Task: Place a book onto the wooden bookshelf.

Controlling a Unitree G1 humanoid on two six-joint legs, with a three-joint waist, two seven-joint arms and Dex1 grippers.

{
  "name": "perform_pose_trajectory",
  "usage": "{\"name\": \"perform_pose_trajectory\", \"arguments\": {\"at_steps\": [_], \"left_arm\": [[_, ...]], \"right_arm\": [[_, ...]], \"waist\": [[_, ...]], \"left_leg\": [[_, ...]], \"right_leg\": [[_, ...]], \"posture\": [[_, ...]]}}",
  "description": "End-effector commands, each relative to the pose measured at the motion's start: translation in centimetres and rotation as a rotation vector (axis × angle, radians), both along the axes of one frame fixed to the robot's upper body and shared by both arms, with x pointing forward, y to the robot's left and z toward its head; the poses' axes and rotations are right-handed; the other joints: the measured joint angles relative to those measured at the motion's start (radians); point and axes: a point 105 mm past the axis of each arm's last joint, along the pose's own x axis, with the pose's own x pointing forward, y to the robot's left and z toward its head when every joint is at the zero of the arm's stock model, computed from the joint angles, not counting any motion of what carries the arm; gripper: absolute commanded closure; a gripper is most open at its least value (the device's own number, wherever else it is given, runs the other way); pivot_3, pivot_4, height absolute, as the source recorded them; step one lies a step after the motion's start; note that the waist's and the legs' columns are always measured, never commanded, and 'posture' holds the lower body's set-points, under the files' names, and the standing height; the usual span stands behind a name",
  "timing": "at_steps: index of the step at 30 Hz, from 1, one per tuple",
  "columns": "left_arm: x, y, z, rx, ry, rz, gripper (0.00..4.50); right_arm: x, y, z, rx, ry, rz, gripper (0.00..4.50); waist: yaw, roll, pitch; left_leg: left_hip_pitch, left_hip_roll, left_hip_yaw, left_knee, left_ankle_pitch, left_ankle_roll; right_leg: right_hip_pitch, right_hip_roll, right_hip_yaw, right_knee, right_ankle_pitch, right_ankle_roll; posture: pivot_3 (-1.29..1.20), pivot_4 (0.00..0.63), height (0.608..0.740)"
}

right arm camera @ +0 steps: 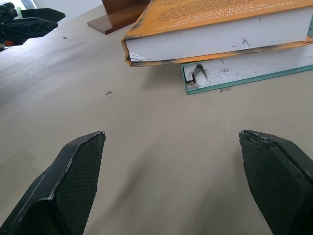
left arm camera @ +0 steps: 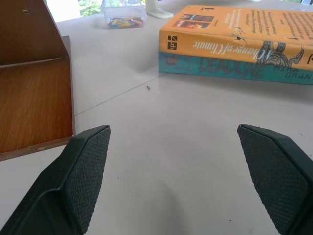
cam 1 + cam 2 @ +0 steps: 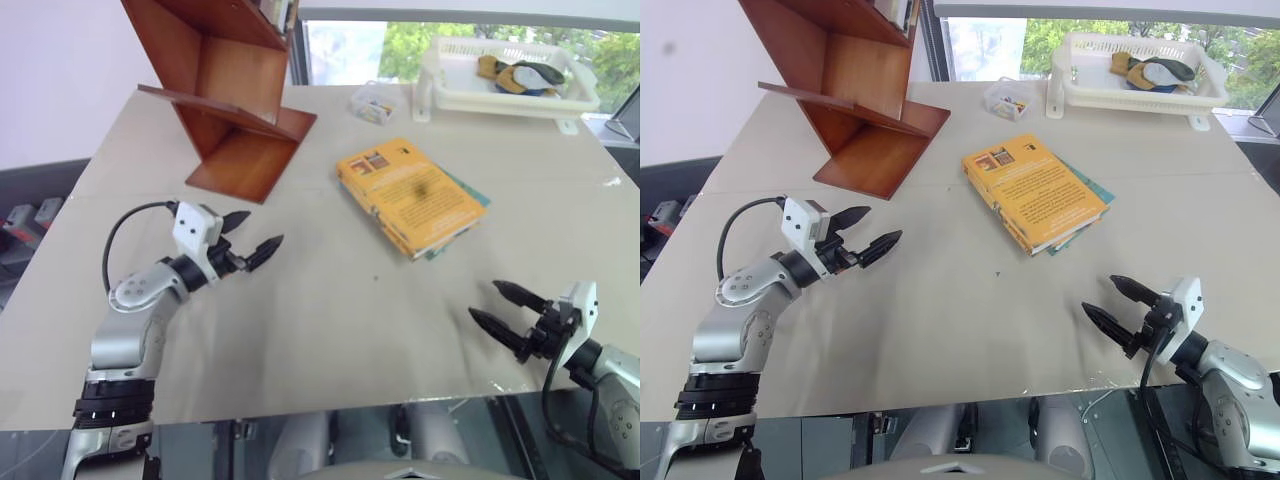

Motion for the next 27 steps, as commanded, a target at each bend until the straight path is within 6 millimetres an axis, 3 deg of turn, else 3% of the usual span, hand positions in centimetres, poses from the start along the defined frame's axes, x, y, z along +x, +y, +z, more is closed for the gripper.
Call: {"name": "perform_pose_trajectory", "arguments": {"at_steps": [1, 27], "left_arm": [[-0.4, -0.2, 1.5, -0.004, -0.062, -0.009, 0.08], [-0.9, 0.0, 1.4, -0.005, -0.059, -0.016, 0.08]], "right_arm": [[0.2, 0.1, 0.7, -0.014, -0.045, 0.01, 0.0], [1.6, -1.3, 0.0, -0.024, -0.026, -0.079, 0.0]], "waist": [[0.0, 0.0, 0.0], [0.0, 0.0, 0.0]], "left_leg": [[0.0, 0.0, 0.0, 0.0, 0.0, 0.0], [0.0, 0.0, 0.0, 0.0, 0.0, 0.0]], "right_leg": [[0.0, 0.0, 0.0, 0.0, 0.0, 0.0], [0.0, 0.0, 0.0, 0.0, 0.0, 0.0]], "posture": [[0.0, 0.15, 0.707], [0.0, 0.15, 0.707]]}}
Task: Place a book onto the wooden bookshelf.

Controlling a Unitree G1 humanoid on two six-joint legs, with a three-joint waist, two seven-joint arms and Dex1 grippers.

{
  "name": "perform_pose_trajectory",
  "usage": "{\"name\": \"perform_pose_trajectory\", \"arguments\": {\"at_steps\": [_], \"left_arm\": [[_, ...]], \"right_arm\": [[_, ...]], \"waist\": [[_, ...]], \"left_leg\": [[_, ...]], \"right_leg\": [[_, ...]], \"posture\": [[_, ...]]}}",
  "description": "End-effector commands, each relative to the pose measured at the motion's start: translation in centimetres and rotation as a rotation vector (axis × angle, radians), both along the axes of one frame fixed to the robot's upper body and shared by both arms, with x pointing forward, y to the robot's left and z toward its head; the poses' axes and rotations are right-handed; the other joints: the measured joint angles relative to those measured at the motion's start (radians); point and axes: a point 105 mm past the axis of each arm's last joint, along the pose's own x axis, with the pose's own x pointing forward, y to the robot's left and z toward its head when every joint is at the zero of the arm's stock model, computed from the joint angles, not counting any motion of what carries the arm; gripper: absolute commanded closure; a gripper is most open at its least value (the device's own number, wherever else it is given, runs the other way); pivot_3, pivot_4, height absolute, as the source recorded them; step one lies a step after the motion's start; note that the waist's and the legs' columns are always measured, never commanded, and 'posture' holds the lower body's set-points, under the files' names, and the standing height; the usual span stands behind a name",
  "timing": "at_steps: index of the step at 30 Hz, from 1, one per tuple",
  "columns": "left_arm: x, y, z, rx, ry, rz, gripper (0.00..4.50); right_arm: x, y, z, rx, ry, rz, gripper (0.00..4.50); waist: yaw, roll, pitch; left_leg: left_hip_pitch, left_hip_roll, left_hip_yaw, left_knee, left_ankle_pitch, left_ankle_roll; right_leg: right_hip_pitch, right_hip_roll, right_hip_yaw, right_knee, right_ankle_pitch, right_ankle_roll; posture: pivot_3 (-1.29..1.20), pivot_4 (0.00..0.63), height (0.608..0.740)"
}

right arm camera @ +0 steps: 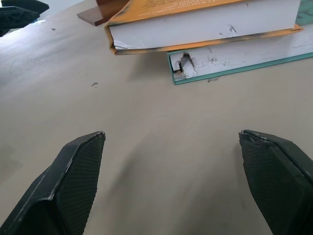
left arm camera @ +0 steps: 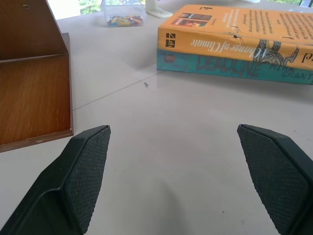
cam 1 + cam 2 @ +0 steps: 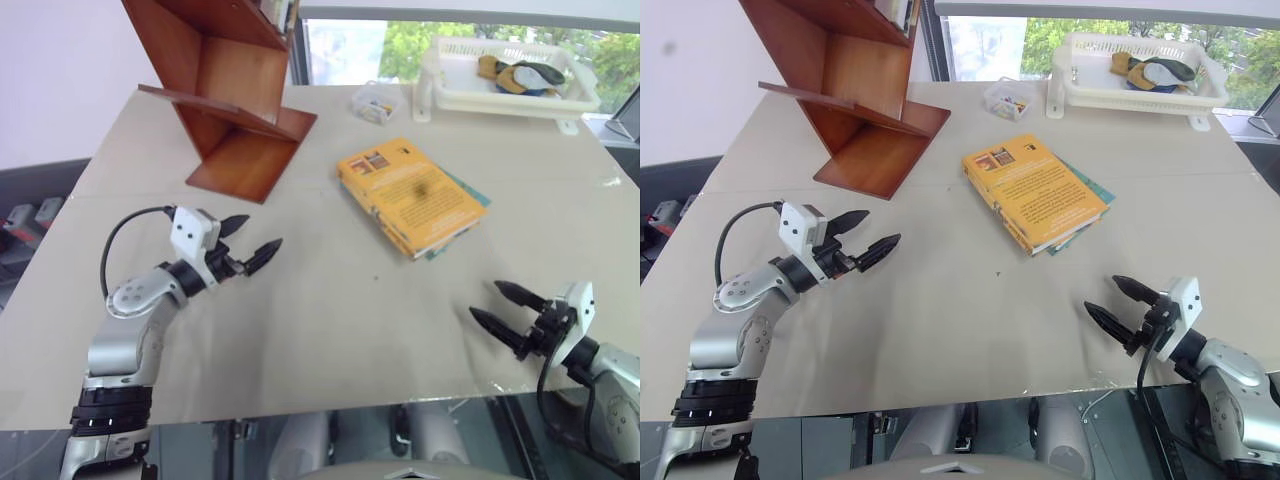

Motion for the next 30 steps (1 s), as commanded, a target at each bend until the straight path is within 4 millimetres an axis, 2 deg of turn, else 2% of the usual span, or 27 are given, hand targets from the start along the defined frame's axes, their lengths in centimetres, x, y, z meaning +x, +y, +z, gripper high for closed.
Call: {"name": "perform_pose_trajectory", "arguments": {"at_steps": [1, 4, 6, 10, 13, 15, 17, 20, 23, 27, 30], "left_arm": [[-0.4, -0.1, 1.7, 0.008, -0.067, -0.017, 0.08], [-0.4, -0.1, 1.8, 0.007, -0.069, -0.022, 0.08], [-0.5, -0.2, 2.0, 0.002, -0.072, -0.035, 0.08], [-0.9, -0.3, 2.8, -0.009, -0.081, -0.08, 0.08], [-1.4, -0.3, 3.6, -0.025, -0.085, -0.136, 0.08], [-2.0, -0.5, 4.4, -0.043, -0.095, -0.182, 0.08], [-2.4, -0.7, 5.0, -0.057, -0.101, -0.218, 0.08], [-2.9, -0.9, 5.5, -0.036, -0.111, -0.253, 0.08], [-3.1, -1.0, 5.8, -0.021, -0.116, -0.252, 0.08], [-3.5, -1.0, 5.8, 0.001, -0.124, -0.238, 0.08], [-3.9, -0.7, 5.8, 0.009, -0.124, -0.217, 0.08]], "right_arm": [[1.0, -0.5, 1.1, 0.0, -0.043, -0.054, 0.0], [2.5, -0.9, 1.7, -0.022, -0.065, -0.131, 0.0], [4.1, -0.7, 3.2, -0.033, -0.106, -0.167, 0.0], [7.3, -0.2, 7.3, -0.033, -0.213, -0.211, 0.0], [10.3, -1.1, 10.0, -0.055, -0.264, -0.311, 0.0], [12.1, -0.9, 12.3, -0.003, -0.293, -0.34, 0.0], [13.9, -0.5, 13.5, 0.046, -0.279, -0.354, 0.0], [17.8, -1.0, 13.5, -0.011, -0.175, -0.471, 0.0], [20.1, -2.6, 13.7, -0.074, -0.124, -0.58, 0.0], [21.3, -4.4, 14.0, -0.07, -0.099, -0.614, 0.0], [21.4, -5.0, 12.8, -0.18, -0.071, -0.591, 0.0]], "waist": [[0.0, 0.0, 0.0], [-0.001, 0.0, 0.0], [-0.003, 0.0, 0.0], [-0.004, 0.0, 0.0], [-0.003, 0.0, 0.0], [-0.002, 0.0, 0.0], [-0.004, 0.0, 0.0], [-0.006, 0.0, 0.0], [-0.004, 0.0, 0.0], [-0.004, 0.0, 0.0], [-0.007, 0.0, 0.0]], "left_leg": [[0.0, 0.0, 0.0, 0.0, 0.0, 0.0], [0.0, 0.0, 0.0, 0.0, 0.0, 0.0], [0.0, 0.0, 0.001, 0.0, 0.0, 0.0], [0.0, 0.0, 0.001, 0.0, 0.0, 0.0], [0.0, 0.0, 0.001, 0.0, 0.0, 0.0], [-0.001, 0.0, 0.001, 0.0, 0.0, -0.001], [-0.005, 0.0, 0.002, 0.001, 0.003, -0.004], [-0.009, -0.001, 0.002, 0.001, 0.003, -0.005], [-0.01, -0.001, 0.002, 0.001, 0.003, -0.005], [-0.015, -0.002, 0.001, 0.0, 0.003, -0.005], [-0.018, -0.002, 0.001, 0.0, 0.003, -0.005]], "right_leg": [[0.0, 0.0, 0.0, 0.0, 0.0, 0.0], [0.0, 0.0, 0.0, 0.0, 0.0, 0.0], [0.0, 0.0, 0.0, 0.0, 0.0, 0.0], [-0.001, 0.0, 0.001, 0.001, 0.001, -0.001], [-0.002, 0.001, 0.001, 0.001, 0.001, -0.001], [-0.002, 0.001, 0.0, 0.001, 0.001, -0.002], [-0.006, 0.001, 0.001, 0.001, 0.001, -0.002], [-0.009, 0.001, 0.001, 0.002, 0.002, -0.002], [-0.01, 0.001, 0.001, 0.001, 0.002, -0.002], [-0.013, 0.001, 0.0, 0.001, 0.002, -0.002], [-0.014, 0.0, -0.001, 0.0, 0.002, -0.002]], "posture": [[0.0, 0.15, 0.707], [0.0, 0.15, 0.707], [0.0, 0.15, 0.707], [0.0, 0.15, 0.707], [0.0, 0.15, 0.707], [0.0, 0.15, 0.707], [0.0, 0.15, 0.707], [0.0, 0.15, 0.707], [0.0, 0.15, 0.707], [0.0, 0.15, 0.707], [0.0, 0.15, 0.707]]}}
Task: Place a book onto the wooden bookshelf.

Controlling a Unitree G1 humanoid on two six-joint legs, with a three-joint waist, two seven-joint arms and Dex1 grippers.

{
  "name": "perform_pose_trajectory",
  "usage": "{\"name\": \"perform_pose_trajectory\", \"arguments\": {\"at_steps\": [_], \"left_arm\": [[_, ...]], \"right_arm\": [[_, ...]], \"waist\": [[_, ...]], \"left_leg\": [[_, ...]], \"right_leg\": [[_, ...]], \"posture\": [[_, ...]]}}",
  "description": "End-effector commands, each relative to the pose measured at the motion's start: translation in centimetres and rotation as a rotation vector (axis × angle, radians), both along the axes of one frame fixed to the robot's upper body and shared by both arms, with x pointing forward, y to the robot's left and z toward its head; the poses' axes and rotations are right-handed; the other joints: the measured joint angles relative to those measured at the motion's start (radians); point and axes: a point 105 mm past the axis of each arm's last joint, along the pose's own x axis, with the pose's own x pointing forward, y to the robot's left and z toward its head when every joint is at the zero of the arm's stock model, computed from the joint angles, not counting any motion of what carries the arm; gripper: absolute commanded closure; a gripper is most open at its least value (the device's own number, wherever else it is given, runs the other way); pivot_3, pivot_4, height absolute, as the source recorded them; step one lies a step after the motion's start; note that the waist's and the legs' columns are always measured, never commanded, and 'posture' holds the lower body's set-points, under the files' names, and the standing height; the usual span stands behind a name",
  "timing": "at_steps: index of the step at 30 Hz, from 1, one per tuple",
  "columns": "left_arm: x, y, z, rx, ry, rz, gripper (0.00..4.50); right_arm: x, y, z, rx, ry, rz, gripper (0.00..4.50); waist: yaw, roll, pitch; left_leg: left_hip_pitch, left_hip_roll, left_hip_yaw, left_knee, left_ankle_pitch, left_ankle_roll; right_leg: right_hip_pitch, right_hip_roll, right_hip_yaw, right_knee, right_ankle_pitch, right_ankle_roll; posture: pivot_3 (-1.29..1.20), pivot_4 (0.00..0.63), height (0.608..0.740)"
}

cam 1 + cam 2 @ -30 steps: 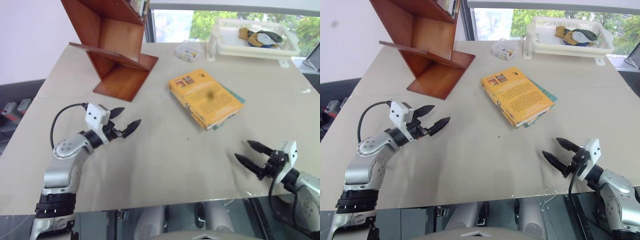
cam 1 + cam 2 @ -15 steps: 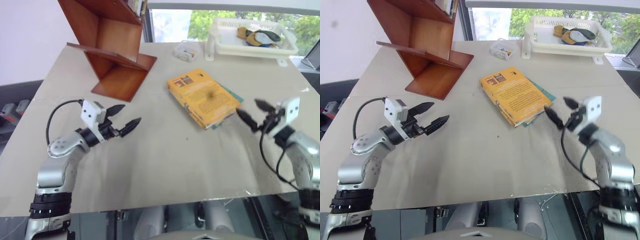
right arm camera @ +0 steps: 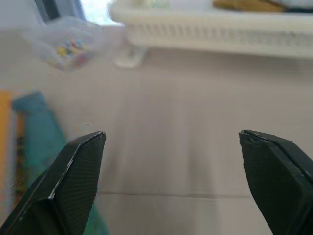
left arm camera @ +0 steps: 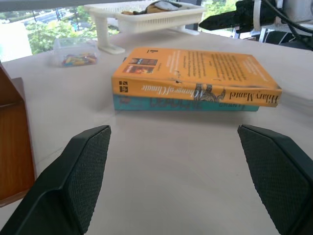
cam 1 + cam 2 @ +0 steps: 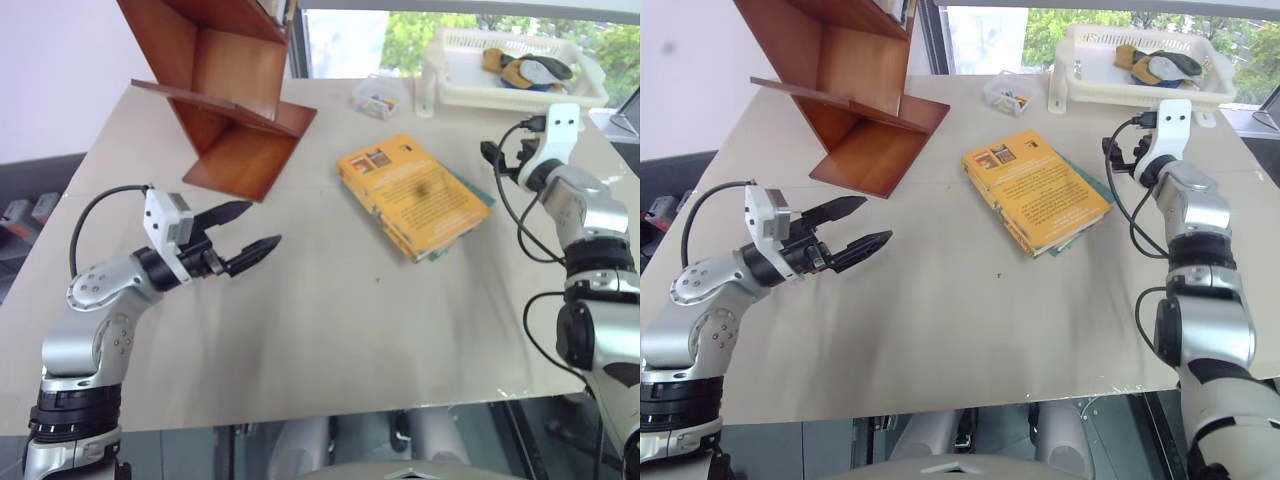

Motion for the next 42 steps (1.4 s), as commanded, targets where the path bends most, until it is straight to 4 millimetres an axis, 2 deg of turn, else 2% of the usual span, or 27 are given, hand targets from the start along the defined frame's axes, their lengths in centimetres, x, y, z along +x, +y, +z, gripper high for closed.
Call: {"name": "perform_pose_trajectory", "arguments": {"at_steps": [1, 4, 7, 10, 15, 23, 35, 42], "left_arm": [[-0.8, 0.4, 1.5, 0.023, -0.058, 0.018, 0.08], [-1.0, 0.7, 1.3, 0.032, -0.053, 0.031, 0.08], [-0.9, 0.7, 1.3, 0.04, -0.055, 0.036, 0.08], [-0.7, 0.6, 1.3, 0.044, -0.059, 0.037, 0.08], [-0.7, 0.7, 1.2, 0.051, -0.061, 0.046, 0.08], [-0.7, 1.0, 1.1, 0.064, -0.064, 0.063, 0.08], [-0.6, 1.2, 1.1, 0.072, -0.07, 0.076, 0.08], [-0.5, 1.1, 0.9, 0.072, -0.07, 0.078, 0.08]], "right_arm": [[0.0, -1.0, 0.7, -0.082, 0.002, 0.012, 0.0], [0.1, -1.0, -0.1, -0.071, 0.034, 0.018, 0.0], [0.0, 0.3, -1.4, -0.099, 0.084, 0.108, 0.0], [-0.2, 0.8, -2.4, -0.108, 0.119, 0.139, 0.0], [-0.8, 4.0, -2.9, 0.078, 0.141, 0.341, 0.0], [-1.7, 6.1, -4.0, 0.285, 0.222, 0.46, 0.0], [-2.9, 7.2, -5.8, 0.408, 0.312, 0.52, 0.0], [-4.9, 9.1, -6.8, 0.434, 0.325, 0.638, 0.0]], "waist": [[-0.004, 0.0, 0.0], [-0.017, 0.0, 0.0], [-0.025, 0.0, 0.0], [-0.03, 0.0, 0.0], [-0.029, 0.0, 0.0], [-0.023, 0.0, 0.0], [-0.025, 0.0, 0.0], [-0.025, 0.0, 0.0]], "left_leg": [[0.0, 0.0, 0.0, 0.0, 0.0, 0.0], [0.0, 0.0, 0.0, 0.0, 0.0, 0.0], [0.002, 0.001, 0.0, 0.0, 0.0, 0.0], [0.004, 0.001, 0.002, 0.0, 0.0, 0.0], [0.005, 0.002, 0.003, 0.0, 0.001, -0.001], [0.004, 0.001, 0.001, 0.0, 0.0, -0.001], [0.004, 0.001, 0.001, 0.0, 0.001, -0.001], [0.005, 0.002, 0.002, 0.0, 0.001, -0.001]], "right_leg": [[0.0, 0.0, 0.0, -0.001, 0.0, 0.0], [0.0, 0.0, -0.001, -0.001, 0.0, 0.0], [0.0, 0.0, 0.001, 0.001, 0.0, 0.0], [0.001, 0.001, 0.003, 0.002, 0.0, 0.0], [0.001, 0.001, 0.004, 0.003, 0.0, 0.0], [0.001, 0.0, 0.002, 0.002, 0.0, 0.0], [0.001, 0.0, 0.003, 0.003, 0.0, 0.0], [0.001, 0.001, 0.003, 0.003, 0.0, 0.0]], "posture": [[0.0, 0.15, 0.707], [0.0, 0.15, 0.707], [0.0, 0.15, 0.707], [0.0, 0.15, 0.707], [0.0, 0.15, 0.707], [0.0, 0.15, 0.707], [0.0, 0.15, 0.707], [0.0, 0.15, 0.707]]}}
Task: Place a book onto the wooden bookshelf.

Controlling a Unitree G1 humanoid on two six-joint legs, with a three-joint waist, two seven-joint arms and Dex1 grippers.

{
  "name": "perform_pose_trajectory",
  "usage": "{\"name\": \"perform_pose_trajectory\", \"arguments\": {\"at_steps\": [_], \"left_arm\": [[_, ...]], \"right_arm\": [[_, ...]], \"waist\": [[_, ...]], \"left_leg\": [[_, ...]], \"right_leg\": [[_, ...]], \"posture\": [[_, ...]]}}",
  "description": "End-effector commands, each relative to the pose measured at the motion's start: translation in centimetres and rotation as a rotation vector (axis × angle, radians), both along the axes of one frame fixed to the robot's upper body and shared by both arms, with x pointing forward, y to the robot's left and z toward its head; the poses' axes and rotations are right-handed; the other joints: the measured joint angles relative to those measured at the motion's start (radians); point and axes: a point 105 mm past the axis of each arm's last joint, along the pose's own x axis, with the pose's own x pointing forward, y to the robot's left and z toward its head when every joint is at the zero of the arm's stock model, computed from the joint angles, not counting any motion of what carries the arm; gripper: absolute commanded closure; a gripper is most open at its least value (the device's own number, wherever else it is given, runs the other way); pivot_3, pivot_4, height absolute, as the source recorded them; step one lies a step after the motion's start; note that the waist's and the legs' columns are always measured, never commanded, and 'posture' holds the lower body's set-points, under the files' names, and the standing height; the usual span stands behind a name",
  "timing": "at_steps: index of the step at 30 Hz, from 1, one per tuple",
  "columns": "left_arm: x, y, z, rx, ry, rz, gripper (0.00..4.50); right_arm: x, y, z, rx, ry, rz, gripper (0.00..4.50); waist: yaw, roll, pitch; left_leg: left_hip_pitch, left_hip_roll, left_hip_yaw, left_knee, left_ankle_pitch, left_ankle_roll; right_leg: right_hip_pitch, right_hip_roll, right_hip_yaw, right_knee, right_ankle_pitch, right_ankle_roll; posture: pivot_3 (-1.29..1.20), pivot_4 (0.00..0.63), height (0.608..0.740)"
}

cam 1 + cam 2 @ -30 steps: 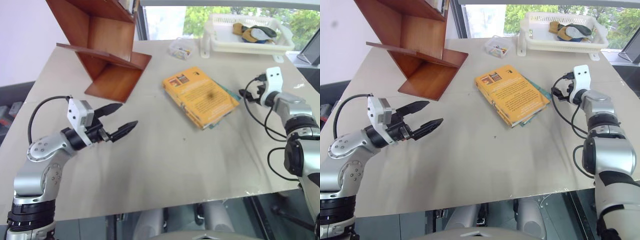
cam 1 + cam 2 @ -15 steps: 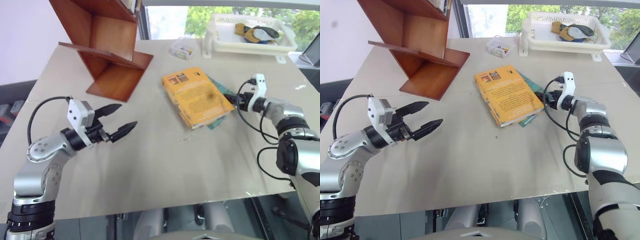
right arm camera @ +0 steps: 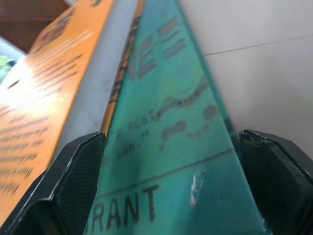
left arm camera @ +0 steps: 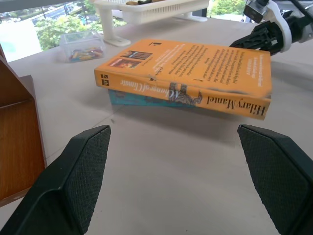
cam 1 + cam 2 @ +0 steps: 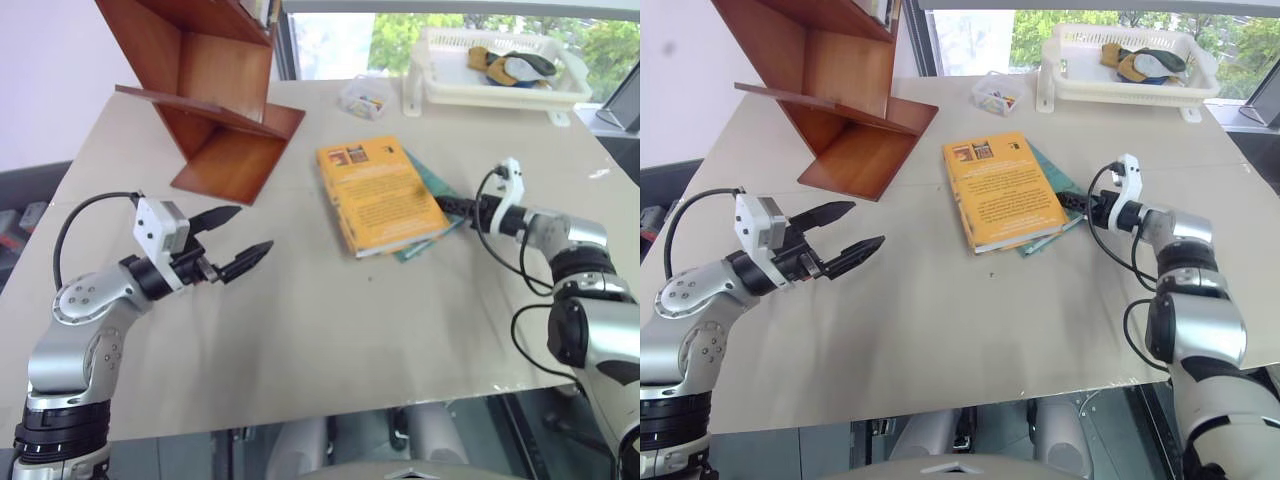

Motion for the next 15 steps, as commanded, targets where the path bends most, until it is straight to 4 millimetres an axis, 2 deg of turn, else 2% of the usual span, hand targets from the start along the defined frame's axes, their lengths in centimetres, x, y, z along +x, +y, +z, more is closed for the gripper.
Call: {"name": "perform_pose_trajectory", "arguments": {"at_steps": [1, 8, 15], "left_arm": [[-0.2, 0.1, 1.1, 0.02, -0.051, 0.002, 0.08], [-0.1, 0.2, 1.1, 0.019, -0.05, 0.001, 0.08], [0.0, 0.2, 1.1, 0.02, -0.053, 0.005, 0.08]], "right_arm": [[-1.2, 1.6, 0.1, 0.049, -0.015, 0.082, 0.0], [-3.4, 4.0, -0.9, 0.021, -0.055, 0.177, 0.0], [-4.5, 5.4, -1.3, 0.008, -0.091, 0.247, 0.0]], "waist": [[0.0, 0.0, 0.0], [0.0, 0.0, 0.0], [0.0, -0.001, -0.001]], "left_leg": [[0.0, 0.0, 0.0, 0.0, 0.0, 0.0], [0.001, 0.0, 0.0, 0.0, 0.0, 0.0], [0.002, 0.0, 0.001, 0.0, 0.0, 0.0]], "right_leg": [[0.0, 0.0, 0.0, 0.0, 0.0, 0.0], [0.001, 0.0, 0.0, 0.0, 0.0, 0.0], [0.001, 0.001, 0.001, 0.001, 0.0, 0.0]], "posture": [[0.0, 0.15, 0.707], [0.0, 0.15, 0.707], [0.0, 0.15, 0.707]]}}
